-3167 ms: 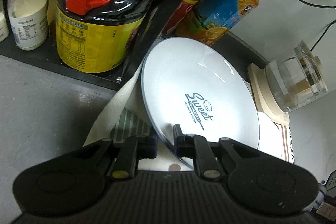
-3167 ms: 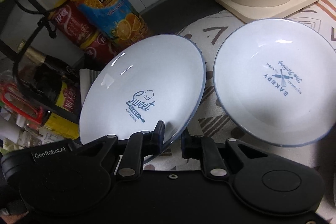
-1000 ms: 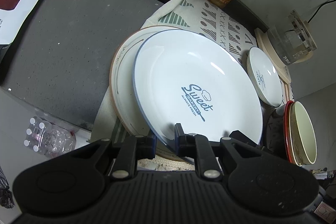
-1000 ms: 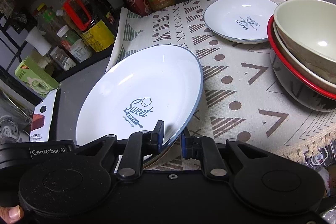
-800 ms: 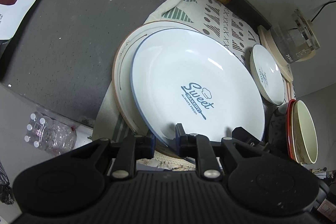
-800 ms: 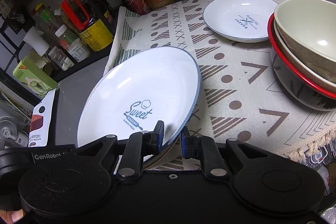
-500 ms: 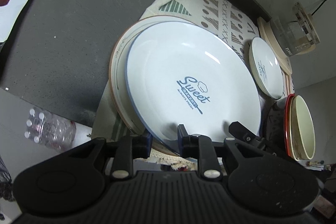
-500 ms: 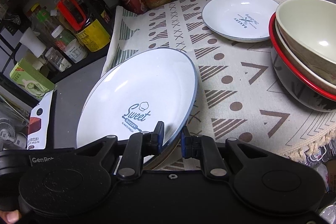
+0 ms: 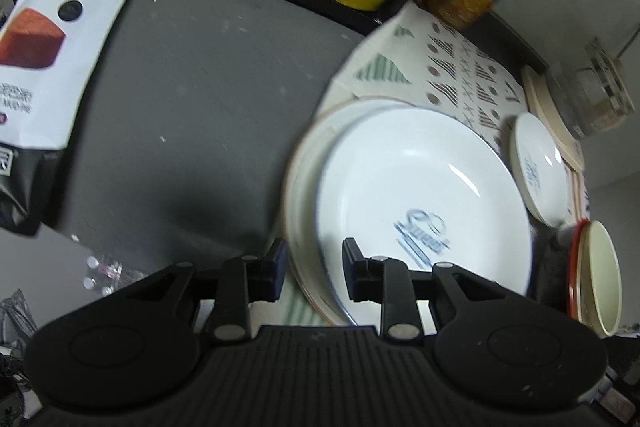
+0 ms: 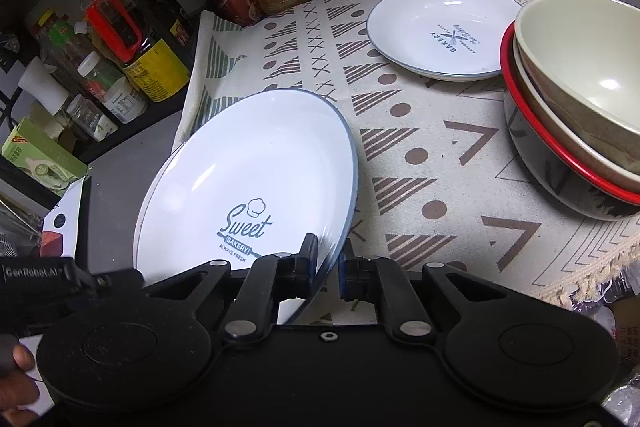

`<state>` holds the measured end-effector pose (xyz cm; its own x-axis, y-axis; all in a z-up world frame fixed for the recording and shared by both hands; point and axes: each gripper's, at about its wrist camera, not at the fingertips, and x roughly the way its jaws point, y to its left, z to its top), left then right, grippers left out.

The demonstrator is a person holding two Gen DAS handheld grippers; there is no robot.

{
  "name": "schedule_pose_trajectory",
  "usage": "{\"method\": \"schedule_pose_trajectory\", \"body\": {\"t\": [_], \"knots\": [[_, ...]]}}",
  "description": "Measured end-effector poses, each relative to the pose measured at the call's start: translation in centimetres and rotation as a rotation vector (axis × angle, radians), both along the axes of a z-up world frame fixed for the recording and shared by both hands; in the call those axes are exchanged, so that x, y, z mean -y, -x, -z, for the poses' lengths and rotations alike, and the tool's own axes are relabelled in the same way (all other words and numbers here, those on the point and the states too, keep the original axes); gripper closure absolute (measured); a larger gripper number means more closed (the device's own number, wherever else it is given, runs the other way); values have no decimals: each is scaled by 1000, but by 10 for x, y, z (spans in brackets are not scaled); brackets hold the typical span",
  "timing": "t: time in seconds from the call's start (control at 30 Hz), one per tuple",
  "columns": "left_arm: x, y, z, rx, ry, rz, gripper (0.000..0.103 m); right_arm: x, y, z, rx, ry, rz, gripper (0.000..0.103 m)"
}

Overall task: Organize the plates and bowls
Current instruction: 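Lower the 'Sweet' plate onto the flower-pattern plate and open both grippers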

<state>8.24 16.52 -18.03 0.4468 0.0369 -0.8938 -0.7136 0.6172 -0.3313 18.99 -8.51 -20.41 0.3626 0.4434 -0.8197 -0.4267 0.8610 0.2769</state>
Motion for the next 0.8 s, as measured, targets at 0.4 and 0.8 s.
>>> {"method": "schedule_pose_trajectory", "body": {"t": [0.4, 0.8], "knots": [[-18, -16, 16, -11, 7, 4, 77, -7, -10, 3, -5, 32, 8, 93], [-28, -13, 19, 32, 24, -13, 86, -15, -14, 12, -37, 35, 6, 91]]}}
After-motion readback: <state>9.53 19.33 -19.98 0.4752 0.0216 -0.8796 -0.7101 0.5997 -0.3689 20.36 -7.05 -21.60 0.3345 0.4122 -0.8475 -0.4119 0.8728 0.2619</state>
